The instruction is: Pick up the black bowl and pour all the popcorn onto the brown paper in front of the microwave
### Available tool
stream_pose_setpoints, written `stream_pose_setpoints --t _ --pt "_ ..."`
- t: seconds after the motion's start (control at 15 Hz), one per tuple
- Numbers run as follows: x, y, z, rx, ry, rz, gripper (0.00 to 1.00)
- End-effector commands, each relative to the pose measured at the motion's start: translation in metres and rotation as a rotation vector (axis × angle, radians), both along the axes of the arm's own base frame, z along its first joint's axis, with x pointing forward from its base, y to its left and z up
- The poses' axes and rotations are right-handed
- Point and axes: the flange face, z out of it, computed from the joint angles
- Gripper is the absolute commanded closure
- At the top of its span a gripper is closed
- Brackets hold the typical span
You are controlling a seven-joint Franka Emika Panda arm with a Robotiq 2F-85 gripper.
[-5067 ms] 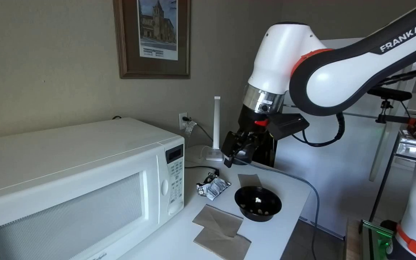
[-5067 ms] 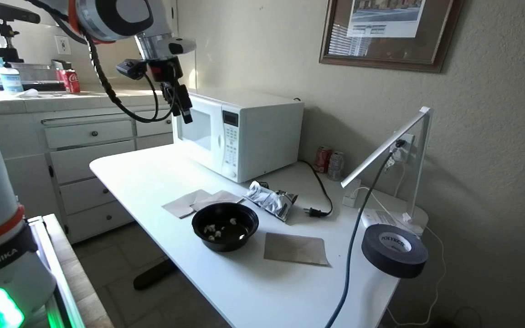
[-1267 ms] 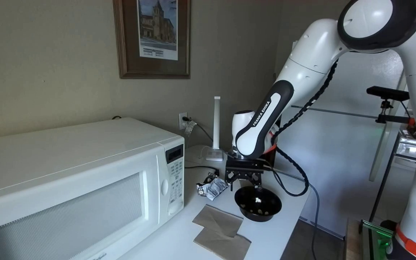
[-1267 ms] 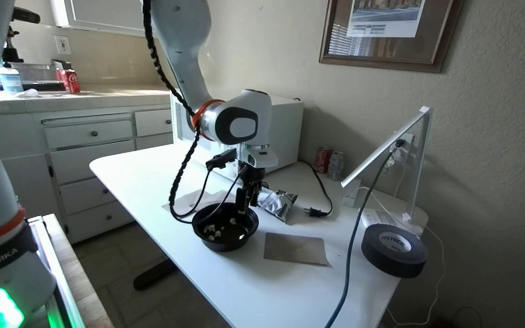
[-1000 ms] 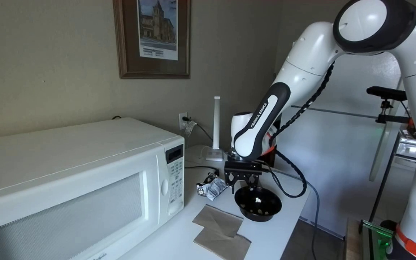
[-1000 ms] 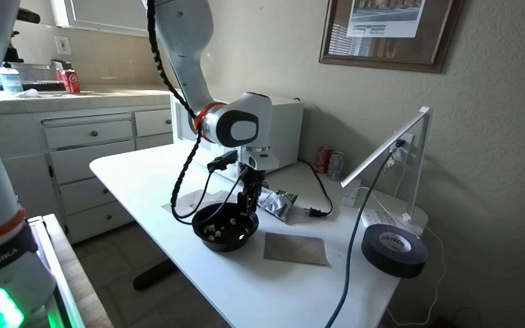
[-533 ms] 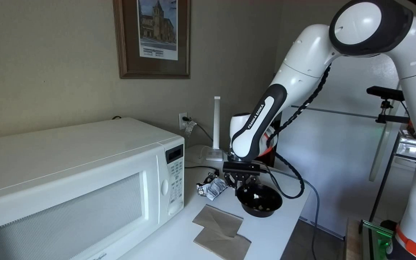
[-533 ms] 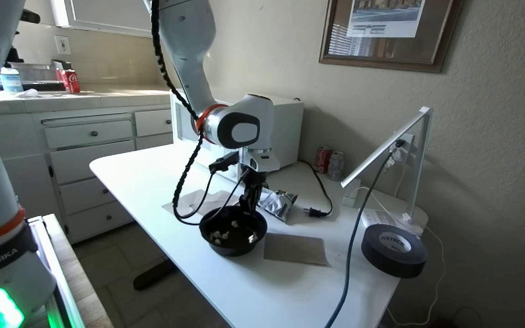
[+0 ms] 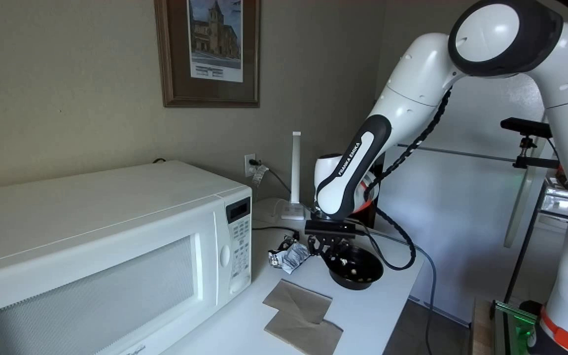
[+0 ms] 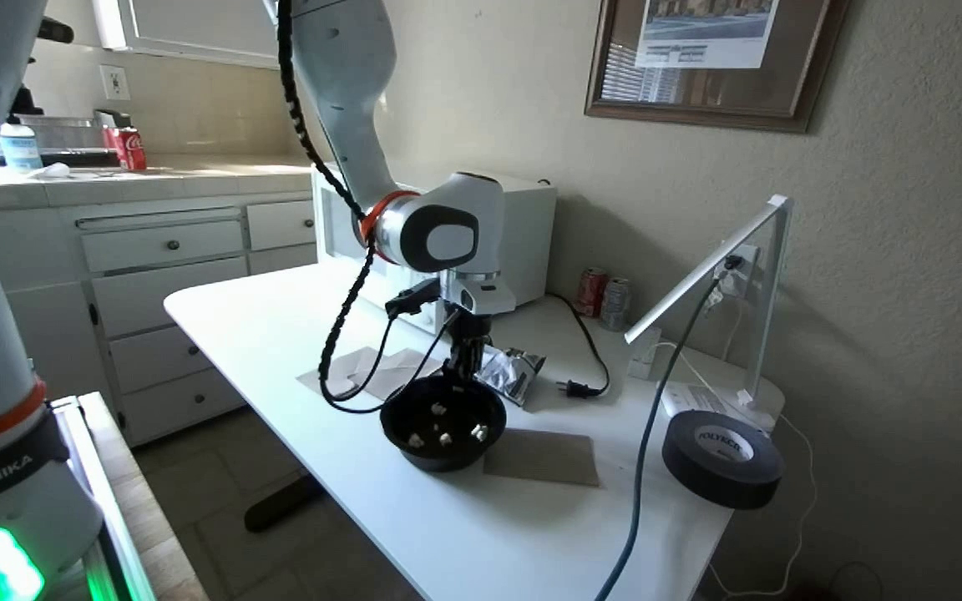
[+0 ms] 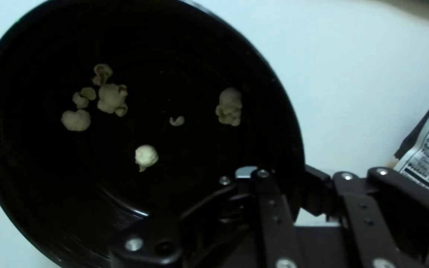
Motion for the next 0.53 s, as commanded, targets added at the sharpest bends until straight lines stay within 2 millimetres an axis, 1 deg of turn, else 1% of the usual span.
stream_pose_setpoints --t 0.0,0.2,0.47 --pt "0.002 -0.004 0.001 -0.02 0.069 -0.057 0.99" --pt "0.002 -0.007 0.016 -0.031 0.132 -0.139 0.99" --pt "0.012 -0.001 0.041 -0.017 0.134 -0.211 0.99"
